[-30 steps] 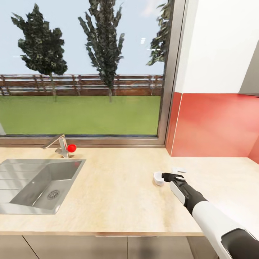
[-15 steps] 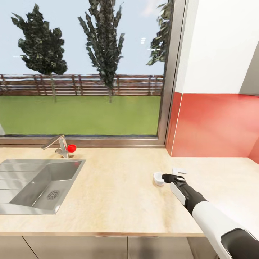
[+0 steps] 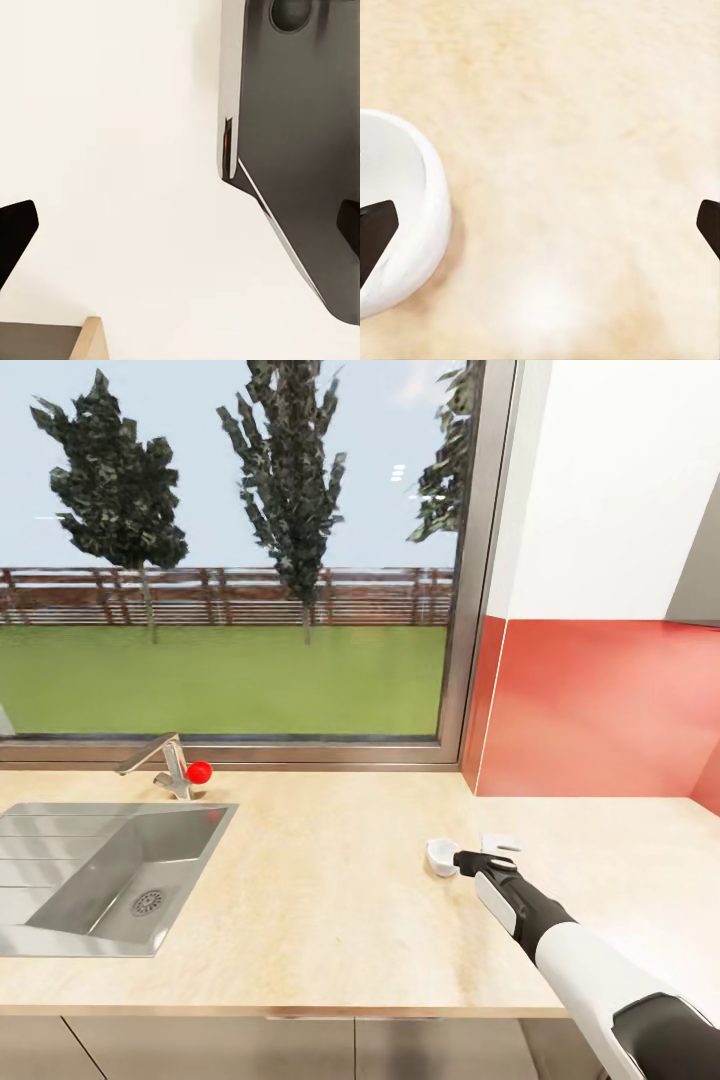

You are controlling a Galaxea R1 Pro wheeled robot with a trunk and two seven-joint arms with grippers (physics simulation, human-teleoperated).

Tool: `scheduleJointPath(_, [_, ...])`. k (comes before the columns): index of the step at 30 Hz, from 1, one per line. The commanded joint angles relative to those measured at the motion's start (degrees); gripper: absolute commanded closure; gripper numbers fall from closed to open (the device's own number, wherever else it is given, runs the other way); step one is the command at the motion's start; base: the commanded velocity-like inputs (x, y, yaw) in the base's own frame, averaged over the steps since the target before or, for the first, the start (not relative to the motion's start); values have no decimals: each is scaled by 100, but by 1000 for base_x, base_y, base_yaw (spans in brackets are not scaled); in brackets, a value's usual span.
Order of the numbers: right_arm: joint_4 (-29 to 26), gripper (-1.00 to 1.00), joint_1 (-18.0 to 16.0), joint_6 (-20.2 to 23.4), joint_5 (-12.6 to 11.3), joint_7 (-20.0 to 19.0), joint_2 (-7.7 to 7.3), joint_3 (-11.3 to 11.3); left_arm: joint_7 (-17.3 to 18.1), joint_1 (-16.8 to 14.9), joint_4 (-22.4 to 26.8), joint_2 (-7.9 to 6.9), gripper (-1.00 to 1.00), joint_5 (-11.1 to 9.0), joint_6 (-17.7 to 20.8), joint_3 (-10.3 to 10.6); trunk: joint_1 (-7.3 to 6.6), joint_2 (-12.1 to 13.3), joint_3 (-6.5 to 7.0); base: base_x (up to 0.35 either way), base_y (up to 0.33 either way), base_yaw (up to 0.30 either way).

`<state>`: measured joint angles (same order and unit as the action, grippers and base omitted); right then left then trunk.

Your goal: Set up a coffee station on the kitchen countertop: keep the coffee maker on the countertop, move the bottle of coffee from the kitchen shelf to the counter next to the coffee maker, place a paper coffee filter on top of the coffee maker, put the saucer next to the coffee maker with the coffee cup on the saucer, and place the electric kettle next to the coffee maker.

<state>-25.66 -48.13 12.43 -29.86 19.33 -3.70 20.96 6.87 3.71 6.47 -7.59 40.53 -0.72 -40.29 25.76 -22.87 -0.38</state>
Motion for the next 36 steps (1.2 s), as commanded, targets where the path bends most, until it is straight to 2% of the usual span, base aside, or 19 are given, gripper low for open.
scheduleJointPath(1, [-12, -100, -2, 31, -39, 44, -5, 48, 35, 2, 12, 2, -100, 51, -7, -49, 3, -6, -4, 0, 0, 0])
scheduleJointPath(24, [-9, -100, -3, 31, -37, 44, -4, 48, 34, 4, 12, -5, -100, 51, -9, -49, 3, -6, -4, 0, 32, 0])
scheduleJointPath(36, [-1, -100, -3, 31, -37, 44, -5, 48, 33, 4, 12, -1, -100, 51, -7, -49, 3, -6, -4, 90, 62, 0])
